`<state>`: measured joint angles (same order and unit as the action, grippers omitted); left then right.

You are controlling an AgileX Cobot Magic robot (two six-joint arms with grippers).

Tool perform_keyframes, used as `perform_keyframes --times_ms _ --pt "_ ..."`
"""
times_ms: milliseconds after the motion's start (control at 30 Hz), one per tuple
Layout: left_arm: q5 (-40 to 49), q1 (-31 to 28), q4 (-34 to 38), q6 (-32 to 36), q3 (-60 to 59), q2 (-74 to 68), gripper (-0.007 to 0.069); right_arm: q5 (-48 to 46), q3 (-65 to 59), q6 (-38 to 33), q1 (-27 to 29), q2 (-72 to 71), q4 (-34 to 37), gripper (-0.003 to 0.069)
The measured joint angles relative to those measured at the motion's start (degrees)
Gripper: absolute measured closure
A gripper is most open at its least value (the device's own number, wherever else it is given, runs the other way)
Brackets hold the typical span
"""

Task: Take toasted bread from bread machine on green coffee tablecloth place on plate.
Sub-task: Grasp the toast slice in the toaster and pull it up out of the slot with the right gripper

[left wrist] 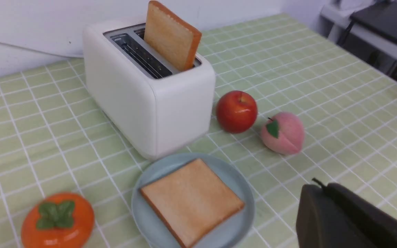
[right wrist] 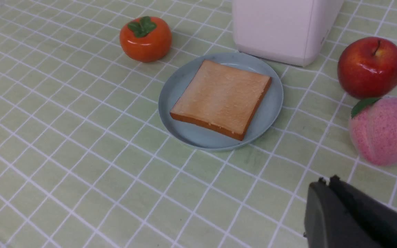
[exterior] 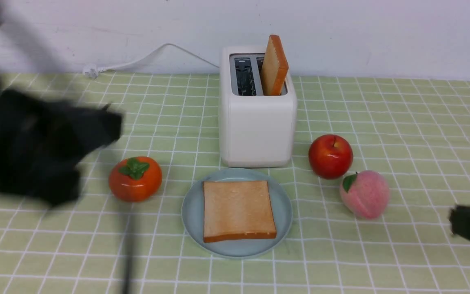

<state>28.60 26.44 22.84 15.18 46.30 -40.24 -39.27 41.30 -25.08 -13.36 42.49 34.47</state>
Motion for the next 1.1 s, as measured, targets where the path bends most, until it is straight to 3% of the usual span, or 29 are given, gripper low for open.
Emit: perform_keyframes --times_ms 133,267,400,533,633,667,700,833,967,1100 --pt "-1.1 0.0 0.4 0.1 -10.2 12.8 0.0638 2.9 3.9 -5.1 0.0 8.4 6.0 0.0655" --pt "-1.8 0.0 0.4 0.1 -20.3 26.9 0.0638 4.2 11.0 -14.5 0.0 19.7 16.4 0.0649" --pt "-1.8 0.0 -0.3 0.1 -27.9 36.9 0.0638 5.8 22.2 -21.2 -0.1 34.4 24.8 0.0596" --pt "-2.3 0.0 -2.4 0.1 -30.2 39.6 0.0638 6.4 32.5 -22.0 -0.1 45.2 25.4 0.0482" --pt "-3.9 0.0 -2.9 0.1 -30.3 39.6 0.0638 6.7 41.2 -21.6 -0.1 52.8 25.7 0.0335" --pt "-4.1 0.0 -2.9 0.1 -30.3 39.6 0.0638 6.7 42.3 -21.5 -0.1 53.8 25.7 0.0324" --pt "-4.4 0.0 -2.9 0.2 -30.3 39.6 0.0638 7.2 46.4 -20.7 -0.1 57.4 25.8 0.0235" --pt "-4.7 0.0 -2.9 0.2 -30.3 39.6 0.0638 9.0 53.4 -20.2 -0.3 64.8 25.5 0.0122" --pt "-4.7 0.0 -2.9 0.2 -30.3 39.6 0.0638 10.4 58.6 -20.0 -0.3 71.7 25.3 0.0108" --pt "-4.8 0.0 -2.9 0.2 -30.3 39.6 0.0638 11.4 61.1 -19.9 -0.3 75.6 25.0 0.0172"
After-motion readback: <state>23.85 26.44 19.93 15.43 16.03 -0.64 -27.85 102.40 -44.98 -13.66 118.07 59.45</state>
